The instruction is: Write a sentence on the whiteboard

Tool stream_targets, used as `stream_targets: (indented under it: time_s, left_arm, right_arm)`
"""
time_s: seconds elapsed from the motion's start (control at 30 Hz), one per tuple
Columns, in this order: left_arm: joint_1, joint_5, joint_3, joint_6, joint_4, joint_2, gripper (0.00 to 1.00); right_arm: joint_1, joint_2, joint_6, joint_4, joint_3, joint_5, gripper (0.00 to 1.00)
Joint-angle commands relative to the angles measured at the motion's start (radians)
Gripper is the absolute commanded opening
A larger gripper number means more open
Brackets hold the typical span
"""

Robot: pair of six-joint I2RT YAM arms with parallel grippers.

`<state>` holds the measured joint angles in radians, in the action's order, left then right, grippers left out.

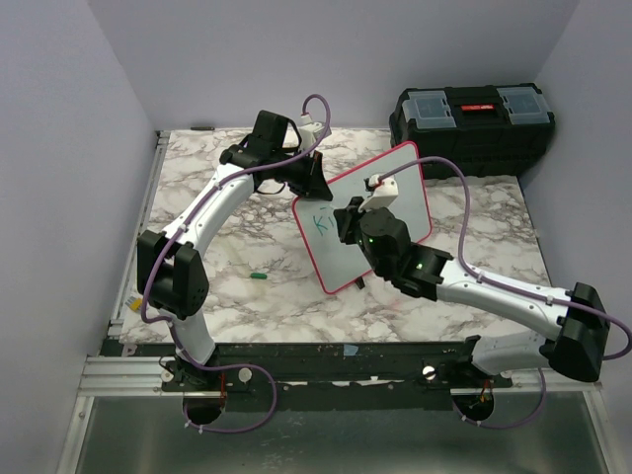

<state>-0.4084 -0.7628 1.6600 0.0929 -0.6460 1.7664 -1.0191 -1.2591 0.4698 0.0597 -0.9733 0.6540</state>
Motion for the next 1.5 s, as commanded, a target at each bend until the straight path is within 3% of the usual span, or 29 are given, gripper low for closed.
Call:
stream_targets:
  time_s: [0.0, 0.9, 1.47]
  left_arm:
    - [0.003, 0.094, 0.000, -0.050, -0.001, -0.051, 0.00]
    - [0.003, 0.097, -0.002, -0.050, -0.006, -0.062, 0.00]
    - [0.002, 0.095, 0.001, -0.050, -0.002, -0.064, 0.00]
  right_arm:
    - [0.006, 0.073, 0.001, 0.032, 0.040, 0.044, 0.01]
    - [0.012, -0.058, 0.016, 0.009, 0.039, 0.017, 0.01]
    - [0.014, -0.024, 0.059, -0.033, 0.143, -0.012, 0.01]
